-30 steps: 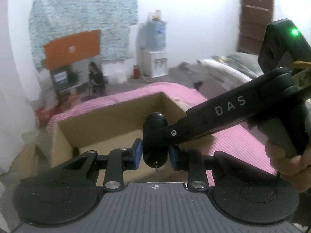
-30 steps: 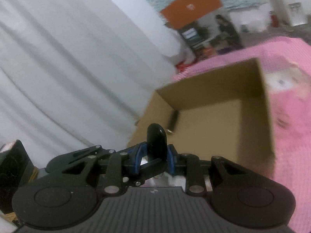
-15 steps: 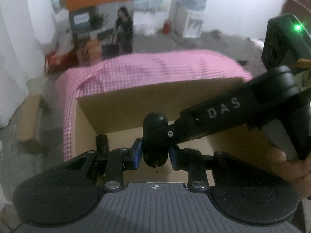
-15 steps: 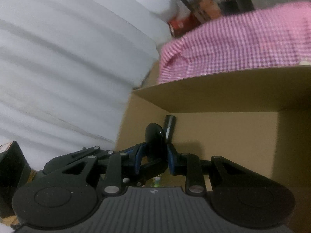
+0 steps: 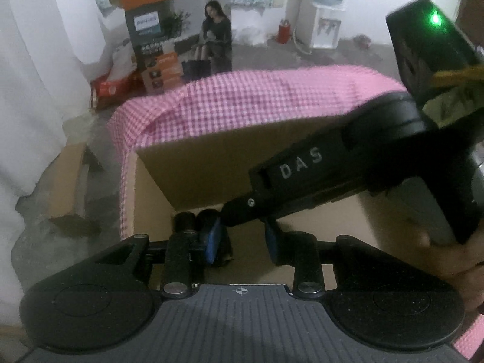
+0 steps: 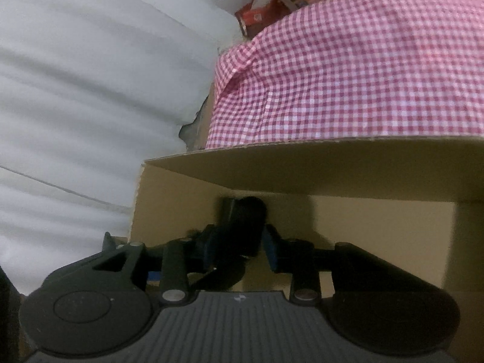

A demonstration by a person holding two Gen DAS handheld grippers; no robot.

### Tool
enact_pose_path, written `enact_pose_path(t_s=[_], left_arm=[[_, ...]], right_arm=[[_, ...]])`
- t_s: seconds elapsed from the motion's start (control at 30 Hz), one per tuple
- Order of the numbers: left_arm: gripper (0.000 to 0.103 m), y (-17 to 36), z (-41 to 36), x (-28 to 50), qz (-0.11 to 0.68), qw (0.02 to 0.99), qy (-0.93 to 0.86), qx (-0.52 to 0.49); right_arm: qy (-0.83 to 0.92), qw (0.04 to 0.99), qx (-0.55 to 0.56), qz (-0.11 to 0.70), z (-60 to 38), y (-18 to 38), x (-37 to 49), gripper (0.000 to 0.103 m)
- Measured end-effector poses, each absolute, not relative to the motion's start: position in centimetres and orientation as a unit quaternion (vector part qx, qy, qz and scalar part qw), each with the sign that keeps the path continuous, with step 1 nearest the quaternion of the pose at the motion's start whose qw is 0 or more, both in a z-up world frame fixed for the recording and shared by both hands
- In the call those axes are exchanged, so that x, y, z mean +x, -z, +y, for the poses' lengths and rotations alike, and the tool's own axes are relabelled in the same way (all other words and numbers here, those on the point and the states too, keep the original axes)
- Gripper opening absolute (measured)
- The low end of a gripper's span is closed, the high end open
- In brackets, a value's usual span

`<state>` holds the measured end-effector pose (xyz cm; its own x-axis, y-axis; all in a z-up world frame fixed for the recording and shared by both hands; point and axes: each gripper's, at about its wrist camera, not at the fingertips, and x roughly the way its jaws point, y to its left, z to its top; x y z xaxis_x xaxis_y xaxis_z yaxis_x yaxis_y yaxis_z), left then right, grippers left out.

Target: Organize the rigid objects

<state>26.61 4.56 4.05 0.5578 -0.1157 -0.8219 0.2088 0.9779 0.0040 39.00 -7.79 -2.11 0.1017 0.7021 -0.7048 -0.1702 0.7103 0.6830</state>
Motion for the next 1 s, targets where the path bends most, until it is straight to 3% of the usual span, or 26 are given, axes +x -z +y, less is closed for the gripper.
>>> enact_pose_path(t_s=[0.1,0.33,0.57,0.63,1.0], left_arm=[[0.040,-6.0,4.5,25.2,0.437,0.893,0.097,0.049],[0.057,-11.2,4.6,18.4,0.365,0.922,0.127,0.035],[0.080,-11.9,4.1,10.3,0.330,0.929,0.162,0.030],[0.084,-11.0,3.7,8.3,0.335,0.925,0.177,0.026],[0.088,-2.8,-0.9,3.0,0.389,0.886,0.236,0.088]], right_arm=[[-0.312,0.726,0.216,0.573,-8.9,0.2,37.8,0.038],[-0.327,0.799,0.196,0.466,-14.4,-7.9,30.3,0.064],[-0.335,0.833,0.213,0.385,-21.2,-12.0,18.9,0.070],[-0.341,0.830,0.228,0.378,-22.4,-11.5,15.8,0.070],[-0.338,0.768,0.314,0.445,-25.8,-5.1,5.3,0.070]])
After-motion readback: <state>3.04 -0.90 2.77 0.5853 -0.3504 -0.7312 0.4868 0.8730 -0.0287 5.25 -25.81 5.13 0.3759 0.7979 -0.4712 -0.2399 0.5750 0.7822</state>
